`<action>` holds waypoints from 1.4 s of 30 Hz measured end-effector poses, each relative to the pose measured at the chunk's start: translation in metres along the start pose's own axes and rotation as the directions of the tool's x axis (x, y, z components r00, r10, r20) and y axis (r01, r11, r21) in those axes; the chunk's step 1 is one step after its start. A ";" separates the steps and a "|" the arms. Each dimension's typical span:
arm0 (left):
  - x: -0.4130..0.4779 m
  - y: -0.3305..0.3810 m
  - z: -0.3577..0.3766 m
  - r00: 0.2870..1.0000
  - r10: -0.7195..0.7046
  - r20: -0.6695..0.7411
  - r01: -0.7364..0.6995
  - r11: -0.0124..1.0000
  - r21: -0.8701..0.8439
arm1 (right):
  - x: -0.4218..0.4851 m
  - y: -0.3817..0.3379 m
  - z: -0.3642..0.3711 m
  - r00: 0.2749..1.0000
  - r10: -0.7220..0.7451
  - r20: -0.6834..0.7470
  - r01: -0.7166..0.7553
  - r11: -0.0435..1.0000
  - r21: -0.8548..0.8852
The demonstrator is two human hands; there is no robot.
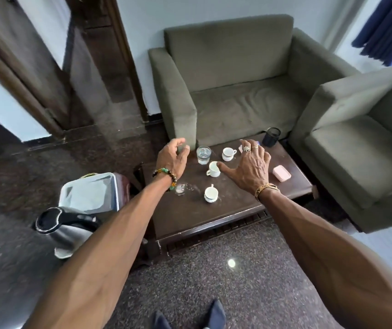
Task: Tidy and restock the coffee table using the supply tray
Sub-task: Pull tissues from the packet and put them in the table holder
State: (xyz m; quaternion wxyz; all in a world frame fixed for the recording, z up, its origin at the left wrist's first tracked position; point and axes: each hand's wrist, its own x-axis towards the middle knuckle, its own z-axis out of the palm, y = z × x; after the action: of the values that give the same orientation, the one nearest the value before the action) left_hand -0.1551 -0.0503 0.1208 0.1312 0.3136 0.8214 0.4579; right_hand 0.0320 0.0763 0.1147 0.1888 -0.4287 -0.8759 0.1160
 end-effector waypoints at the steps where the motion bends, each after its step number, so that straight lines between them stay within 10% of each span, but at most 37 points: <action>1: 0.000 -0.007 -0.009 1.000 -0.011 -0.019 0.011 1.000 0.005 | 0.003 -0.011 0.004 0.999 -0.028 0.022 0.028 0.999 0.016; 17: -0.049 -0.182 -0.170 0.884 -0.361 -0.298 0.370 0.929 -0.030 | -0.033 -0.211 0.127 0.794 -0.436 0.423 0.416 0.898 0.143; 27: -0.012 -0.209 -0.269 0.830 -0.390 -0.399 0.376 0.919 -0.117 | 0.003 -0.331 0.148 0.771 -0.512 0.379 0.466 0.859 0.212; 42: 0.035 -0.268 -0.244 0.758 -0.556 -0.341 0.540 0.828 -0.149 | 0.054 -0.356 0.247 0.602 -0.523 0.603 0.508 0.834 0.216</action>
State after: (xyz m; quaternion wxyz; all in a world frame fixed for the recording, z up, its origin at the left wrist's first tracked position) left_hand -0.4105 -0.2943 0.0327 0.1086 -0.0353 0.8769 0.4669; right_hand -0.3561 -0.1061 0.0346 -0.0910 -0.0898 -0.9704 0.2049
